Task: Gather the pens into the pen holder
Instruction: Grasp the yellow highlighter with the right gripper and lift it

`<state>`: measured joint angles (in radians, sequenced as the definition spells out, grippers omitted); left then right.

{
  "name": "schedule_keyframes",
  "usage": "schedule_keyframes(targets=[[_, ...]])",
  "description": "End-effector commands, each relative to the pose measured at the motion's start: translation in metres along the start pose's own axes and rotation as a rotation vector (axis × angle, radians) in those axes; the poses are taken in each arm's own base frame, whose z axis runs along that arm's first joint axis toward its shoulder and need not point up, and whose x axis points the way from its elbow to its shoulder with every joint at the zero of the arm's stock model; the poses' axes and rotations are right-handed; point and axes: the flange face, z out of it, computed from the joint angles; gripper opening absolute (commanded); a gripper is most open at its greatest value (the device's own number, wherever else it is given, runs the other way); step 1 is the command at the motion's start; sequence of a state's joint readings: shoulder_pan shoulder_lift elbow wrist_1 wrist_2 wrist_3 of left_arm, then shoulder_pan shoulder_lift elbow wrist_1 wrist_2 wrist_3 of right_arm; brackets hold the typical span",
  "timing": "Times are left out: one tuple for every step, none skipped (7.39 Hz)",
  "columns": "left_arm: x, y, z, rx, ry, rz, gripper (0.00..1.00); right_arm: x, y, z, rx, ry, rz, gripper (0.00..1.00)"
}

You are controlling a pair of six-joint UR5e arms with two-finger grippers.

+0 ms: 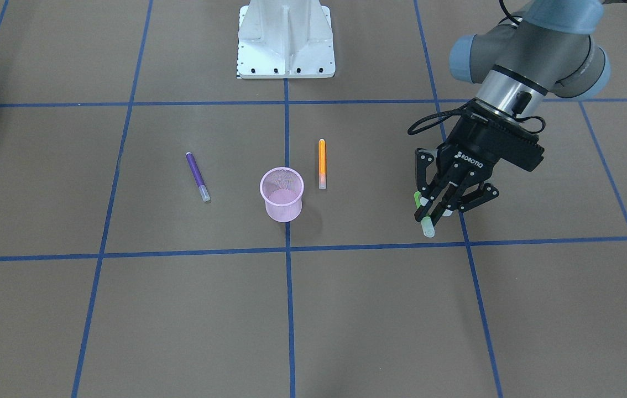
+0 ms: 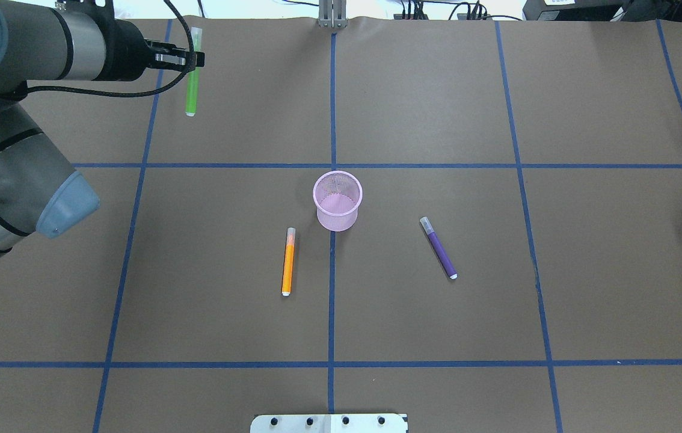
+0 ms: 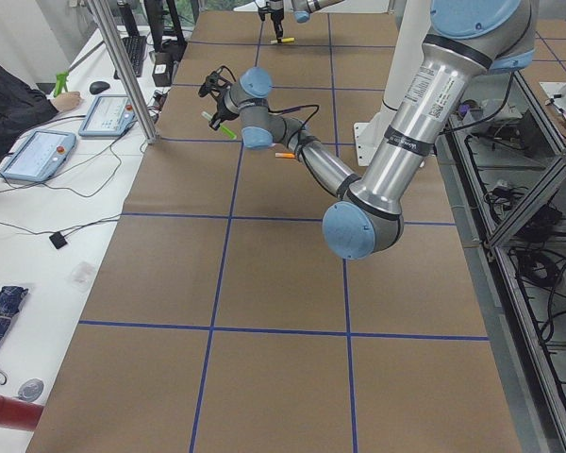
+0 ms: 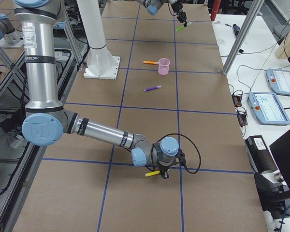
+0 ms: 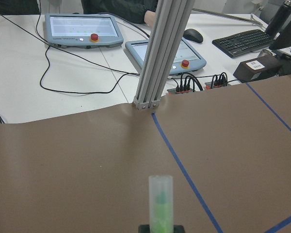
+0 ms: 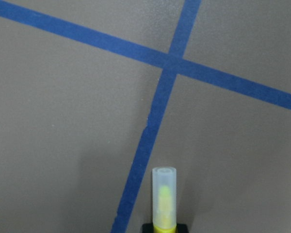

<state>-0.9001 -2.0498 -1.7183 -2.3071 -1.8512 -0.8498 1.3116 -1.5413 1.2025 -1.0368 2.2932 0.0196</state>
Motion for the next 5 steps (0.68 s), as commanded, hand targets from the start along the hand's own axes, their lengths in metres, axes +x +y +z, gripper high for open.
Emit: schedule_keyframes(targets=[[0.009, 0.002, 0.002, 0.032, -0.013, 0.007, 0.0, -0.02, -0.021, -0.021, 0.047, -0.018, -0.035, 0.0], [0.036, 0.011, 0.011, 0.072, 0.001, 0.024, 0.0, -0.023, -0.027, -0.033, 0.073, -0.019, -0.038, 0.0], [0.059, 0.022, 0.015, 0.101, 0.051, 0.035, 0.0, -0.031, -0.044, -0.053, 0.115, -0.03, -0.043, 0.0], [0.074, 0.032, 0.015, 0.126, 0.121, 0.028, 0.0, -0.038, -0.051, -0.066, 0.141, -0.042, -0.035, 0.0], [0.083, 0.038, 0.014, 0.157, 0.157, 0.029, 0.0, -0.047, -0.057, -0.08, 0.167, -0.052, -0.05, 0.0]])
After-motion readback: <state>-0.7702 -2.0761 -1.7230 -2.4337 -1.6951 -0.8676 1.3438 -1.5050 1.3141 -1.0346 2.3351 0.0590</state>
